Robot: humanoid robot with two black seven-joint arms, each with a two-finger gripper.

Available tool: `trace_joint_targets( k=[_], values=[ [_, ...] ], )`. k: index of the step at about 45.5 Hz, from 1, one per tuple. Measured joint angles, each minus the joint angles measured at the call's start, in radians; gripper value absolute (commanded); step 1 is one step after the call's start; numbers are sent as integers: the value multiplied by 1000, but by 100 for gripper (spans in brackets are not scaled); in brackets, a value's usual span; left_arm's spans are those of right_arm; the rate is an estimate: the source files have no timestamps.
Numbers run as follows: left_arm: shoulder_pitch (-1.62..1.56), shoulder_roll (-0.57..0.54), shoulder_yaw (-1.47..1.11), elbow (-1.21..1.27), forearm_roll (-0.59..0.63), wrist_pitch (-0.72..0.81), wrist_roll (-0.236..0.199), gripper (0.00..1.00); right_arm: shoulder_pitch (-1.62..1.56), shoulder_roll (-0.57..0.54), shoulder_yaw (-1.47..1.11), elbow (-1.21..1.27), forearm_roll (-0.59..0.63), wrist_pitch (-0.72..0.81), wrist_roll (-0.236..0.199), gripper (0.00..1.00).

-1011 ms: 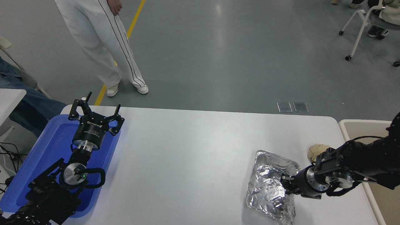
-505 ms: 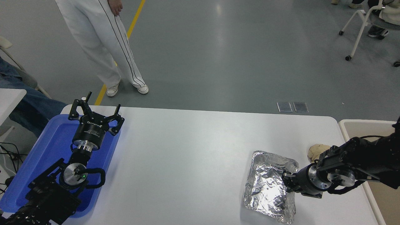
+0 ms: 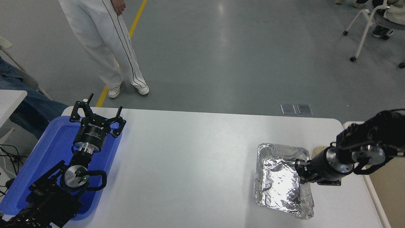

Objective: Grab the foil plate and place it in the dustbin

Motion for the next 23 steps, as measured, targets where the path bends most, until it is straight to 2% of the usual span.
trace_joint_targets(
  k=[23],
  values=[
    [0,0,0,0,0,0,0,100,396,-38,-100,58,-99,345,1,0]
  ],
)
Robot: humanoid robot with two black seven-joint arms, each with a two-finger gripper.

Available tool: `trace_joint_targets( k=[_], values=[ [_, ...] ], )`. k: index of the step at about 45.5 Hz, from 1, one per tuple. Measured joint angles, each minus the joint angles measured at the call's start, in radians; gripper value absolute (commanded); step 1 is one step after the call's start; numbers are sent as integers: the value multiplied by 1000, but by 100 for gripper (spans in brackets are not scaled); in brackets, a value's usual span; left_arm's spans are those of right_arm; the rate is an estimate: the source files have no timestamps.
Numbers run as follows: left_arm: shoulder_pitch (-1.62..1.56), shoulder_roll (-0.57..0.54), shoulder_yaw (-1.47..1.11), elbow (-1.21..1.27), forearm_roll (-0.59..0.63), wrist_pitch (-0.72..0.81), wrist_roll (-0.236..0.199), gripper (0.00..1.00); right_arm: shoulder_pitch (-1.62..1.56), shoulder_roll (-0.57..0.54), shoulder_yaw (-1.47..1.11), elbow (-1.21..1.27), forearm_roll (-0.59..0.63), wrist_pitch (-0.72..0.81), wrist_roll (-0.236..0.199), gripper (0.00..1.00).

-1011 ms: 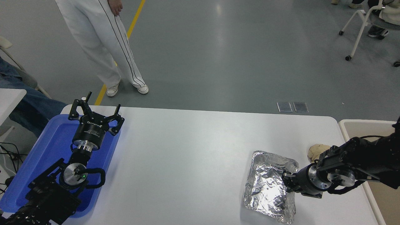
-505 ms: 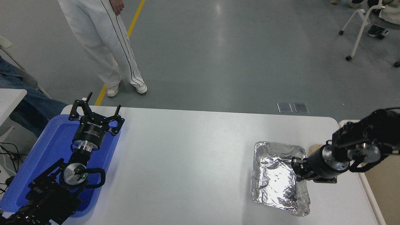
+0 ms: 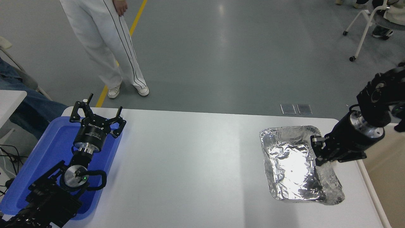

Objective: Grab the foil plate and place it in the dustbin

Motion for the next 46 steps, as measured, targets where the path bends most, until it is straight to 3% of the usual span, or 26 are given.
trace_joint_targets(
  k=[23,46],
  values=[
    [0,0,0,0,0,0,0,100,340,-59,-46,5,-38,90,0,0],
    [0,0,0,0,0,0,0,100,395,-129,-110,1,-105,98,0,0]
  ],
)
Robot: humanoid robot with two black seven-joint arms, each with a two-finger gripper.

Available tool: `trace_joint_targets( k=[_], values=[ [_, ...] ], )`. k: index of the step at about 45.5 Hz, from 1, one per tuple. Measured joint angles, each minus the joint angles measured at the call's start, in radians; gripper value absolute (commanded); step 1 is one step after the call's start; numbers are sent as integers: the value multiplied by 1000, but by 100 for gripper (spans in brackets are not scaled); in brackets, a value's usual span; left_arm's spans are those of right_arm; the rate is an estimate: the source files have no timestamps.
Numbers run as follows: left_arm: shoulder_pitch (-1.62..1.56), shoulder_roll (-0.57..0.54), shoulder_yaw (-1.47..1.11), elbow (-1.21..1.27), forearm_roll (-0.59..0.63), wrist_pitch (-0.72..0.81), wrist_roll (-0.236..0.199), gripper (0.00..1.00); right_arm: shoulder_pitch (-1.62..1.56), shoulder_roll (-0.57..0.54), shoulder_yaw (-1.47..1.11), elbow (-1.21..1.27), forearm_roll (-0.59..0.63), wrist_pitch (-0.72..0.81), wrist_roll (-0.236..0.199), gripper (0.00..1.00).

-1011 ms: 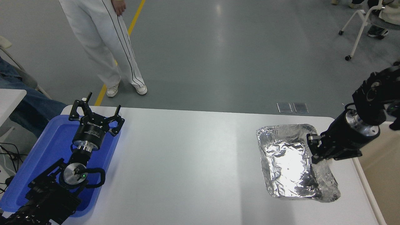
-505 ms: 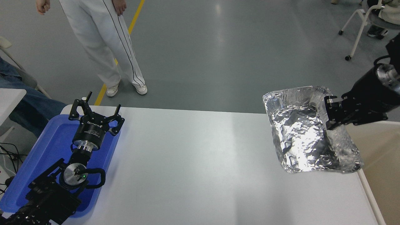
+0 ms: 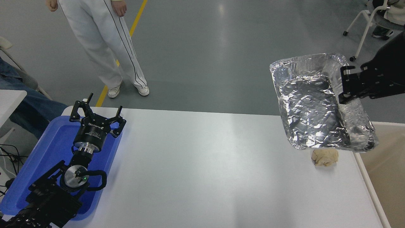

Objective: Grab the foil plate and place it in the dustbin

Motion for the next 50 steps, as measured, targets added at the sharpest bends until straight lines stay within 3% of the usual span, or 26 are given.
trace_joint_targets(
  k=[35,50],
  values=[
    [0,0,0,1,-1,1,-2,100,-2,-293,-297,-65,-236,1,-3,0],
    [0,0,-2,0,-1,1,-2,100,-7,-374,-341,-124,-278,1,-4,0]
  ],
)
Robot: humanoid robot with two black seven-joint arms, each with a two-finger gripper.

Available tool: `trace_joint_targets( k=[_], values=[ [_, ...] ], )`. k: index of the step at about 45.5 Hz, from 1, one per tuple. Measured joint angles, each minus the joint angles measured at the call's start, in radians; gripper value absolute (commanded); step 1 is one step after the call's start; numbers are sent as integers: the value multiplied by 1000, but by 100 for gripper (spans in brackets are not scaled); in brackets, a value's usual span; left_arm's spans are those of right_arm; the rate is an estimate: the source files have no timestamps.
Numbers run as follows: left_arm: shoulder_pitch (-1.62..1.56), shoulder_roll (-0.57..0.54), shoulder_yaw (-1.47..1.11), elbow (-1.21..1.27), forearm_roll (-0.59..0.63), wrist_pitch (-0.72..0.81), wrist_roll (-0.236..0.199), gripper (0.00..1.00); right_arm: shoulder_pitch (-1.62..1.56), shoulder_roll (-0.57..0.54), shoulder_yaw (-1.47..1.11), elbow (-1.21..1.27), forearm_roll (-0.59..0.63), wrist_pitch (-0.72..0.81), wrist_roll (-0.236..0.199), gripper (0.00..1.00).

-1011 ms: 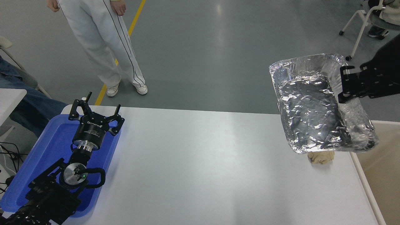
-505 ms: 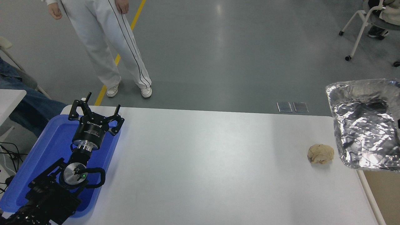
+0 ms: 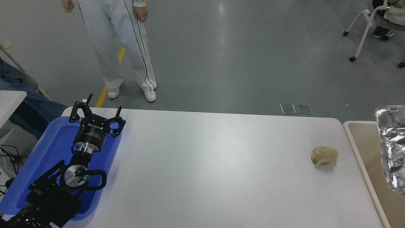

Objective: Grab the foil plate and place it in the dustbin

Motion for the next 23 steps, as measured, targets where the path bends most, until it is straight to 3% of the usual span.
trace_joint_targets(
  k=[11,23],
  values=[
    [0,0,-1,0,0,-1,0,100,-78,-46,29,-98,3,0,0,0],
    [0,0,-1,0,0,-1,0,100,-368,-114,251,-275,8,0,0,0]
  ],
)
